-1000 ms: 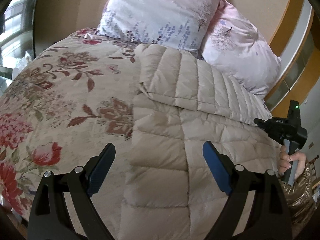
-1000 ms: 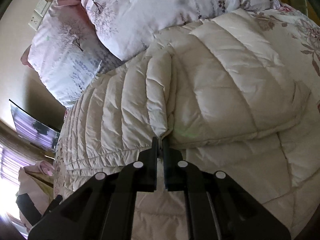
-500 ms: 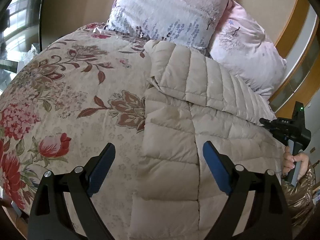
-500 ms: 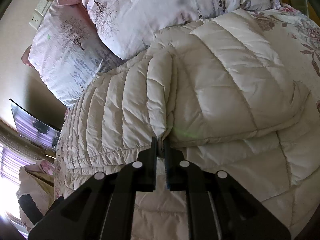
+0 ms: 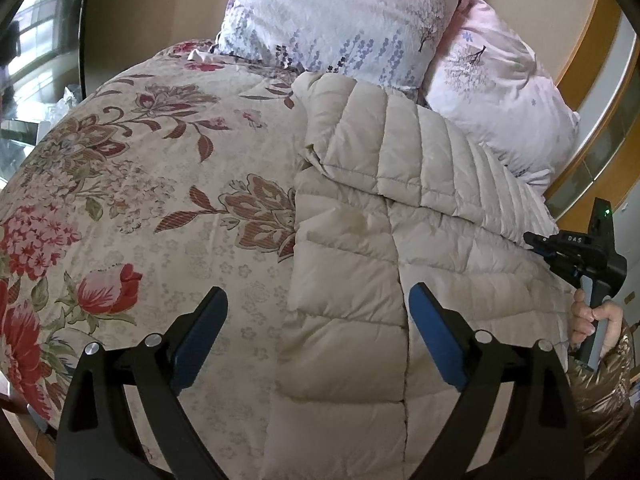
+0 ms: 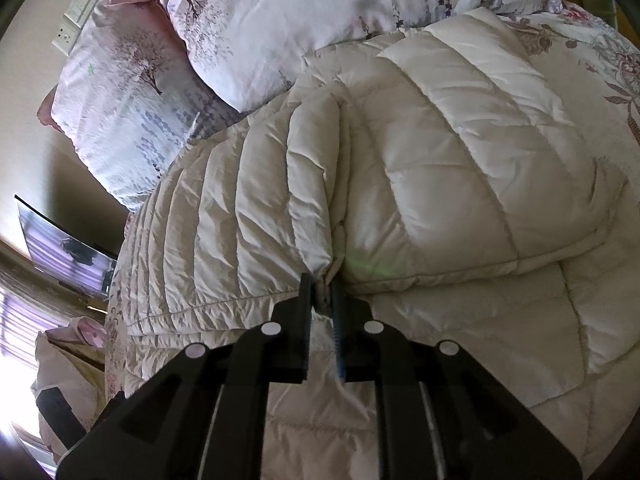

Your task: Fold large clothes

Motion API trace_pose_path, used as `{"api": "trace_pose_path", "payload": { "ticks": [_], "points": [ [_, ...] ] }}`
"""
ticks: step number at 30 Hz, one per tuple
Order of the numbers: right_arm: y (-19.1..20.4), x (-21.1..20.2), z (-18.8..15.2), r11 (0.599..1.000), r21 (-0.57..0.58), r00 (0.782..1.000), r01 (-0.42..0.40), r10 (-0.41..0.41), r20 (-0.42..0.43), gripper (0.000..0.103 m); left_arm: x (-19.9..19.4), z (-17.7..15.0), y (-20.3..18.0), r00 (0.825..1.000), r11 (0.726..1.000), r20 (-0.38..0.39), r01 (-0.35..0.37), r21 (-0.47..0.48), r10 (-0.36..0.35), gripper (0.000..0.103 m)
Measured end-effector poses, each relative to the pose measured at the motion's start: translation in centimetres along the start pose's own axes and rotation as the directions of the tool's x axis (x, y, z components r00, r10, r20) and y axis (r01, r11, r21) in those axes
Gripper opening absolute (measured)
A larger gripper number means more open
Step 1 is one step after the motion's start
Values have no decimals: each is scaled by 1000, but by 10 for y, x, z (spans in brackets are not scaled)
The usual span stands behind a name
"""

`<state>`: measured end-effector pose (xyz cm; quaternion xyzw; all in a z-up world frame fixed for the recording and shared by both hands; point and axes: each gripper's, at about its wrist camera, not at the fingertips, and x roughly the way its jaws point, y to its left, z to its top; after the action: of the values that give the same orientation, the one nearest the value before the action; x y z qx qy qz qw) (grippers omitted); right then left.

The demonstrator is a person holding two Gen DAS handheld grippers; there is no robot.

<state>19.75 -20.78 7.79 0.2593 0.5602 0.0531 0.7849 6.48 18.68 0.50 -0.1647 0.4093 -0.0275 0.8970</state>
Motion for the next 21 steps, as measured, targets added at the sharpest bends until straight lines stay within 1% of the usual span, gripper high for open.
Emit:
{"api": "trace_pose_path", "payload": {
  "ticks": [7,12,16,21],
  "points": [
    [-1,2,0,1000,2,1000,3,-3,-7,12,0,0,-4,1000,1000,-1,5,13,-5,93],
    [-1,4,1,1000,0,1000,4,-4,-10,13,-1,2,-8,1000,999,9,-23,39,22,93],
    [-2,5,1,1000,3,1000,4,-4,-14,13,0,2,-9,999,997,1,-50,53,50,98],
    [-2,6,2,1000,2,1000,5,-5,-19,14,1,2,-8,999,998,-4,-45,49,45,98]
  ]
}}
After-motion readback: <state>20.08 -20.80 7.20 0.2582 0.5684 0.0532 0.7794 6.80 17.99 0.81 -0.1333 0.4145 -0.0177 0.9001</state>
